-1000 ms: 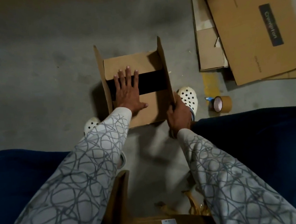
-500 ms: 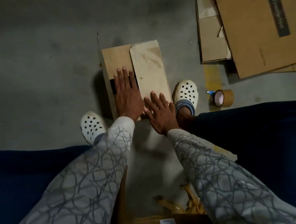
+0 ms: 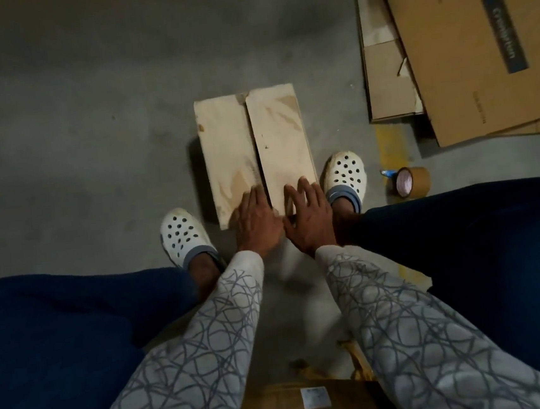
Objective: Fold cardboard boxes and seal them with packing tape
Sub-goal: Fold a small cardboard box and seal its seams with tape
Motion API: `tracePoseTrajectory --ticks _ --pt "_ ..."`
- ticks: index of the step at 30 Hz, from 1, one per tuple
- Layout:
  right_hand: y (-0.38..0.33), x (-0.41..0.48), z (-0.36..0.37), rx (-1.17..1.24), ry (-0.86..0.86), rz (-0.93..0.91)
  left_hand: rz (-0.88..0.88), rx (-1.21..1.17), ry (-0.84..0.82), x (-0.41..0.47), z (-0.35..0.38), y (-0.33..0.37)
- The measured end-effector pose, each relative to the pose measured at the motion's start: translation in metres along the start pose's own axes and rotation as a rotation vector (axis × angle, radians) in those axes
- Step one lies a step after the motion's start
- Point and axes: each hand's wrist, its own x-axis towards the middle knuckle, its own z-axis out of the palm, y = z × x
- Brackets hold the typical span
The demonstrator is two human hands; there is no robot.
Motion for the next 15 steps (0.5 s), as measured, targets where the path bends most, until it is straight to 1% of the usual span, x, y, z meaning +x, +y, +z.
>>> tracePoseTrajectory --ticks 1,3,5,6,8,10,12,15 --pt "0.004 -0.005 0.003 0.021 -0.028 0.026 0.053 0.076 -0.04 -0.003 0.002 -0.008" --pt "0.013 -0.01 0.01 0.021 -0.062 -0.006 0.129 0.226 -0.069 -0.008 0.012 -0.022" --pt "0.019 -0.009 0.019 0.018 -0.045 -0.079 0.182 0.353 -0.059 -0.006 0.025 -0.033" --pt "0.021 -0.007 0.022 0.027 -0.031 -0.108 0.217 0.387 -0.02 0.0 0.031 -0.04" --pt "0.024 -0.001 0.025 0.035 -0.013 -0.127 0.303 0.415 0.077 0.015 0.036 -0.054" --pt "0.029 0.009 0.026 0.03 0.014 -0.166 0.377 0.446 0.117 0.032 0.034 -0.064" --pt "0.031 0.03 0.021 0.029 0.063 -0.218 0.4 0.455 0.146 0.047 0.029 -0.066" --pt "0.027 0.088 0.012 0.055 0.145 -0.272 0.416 0.436 0.207 0.09 0.005 -0.059"
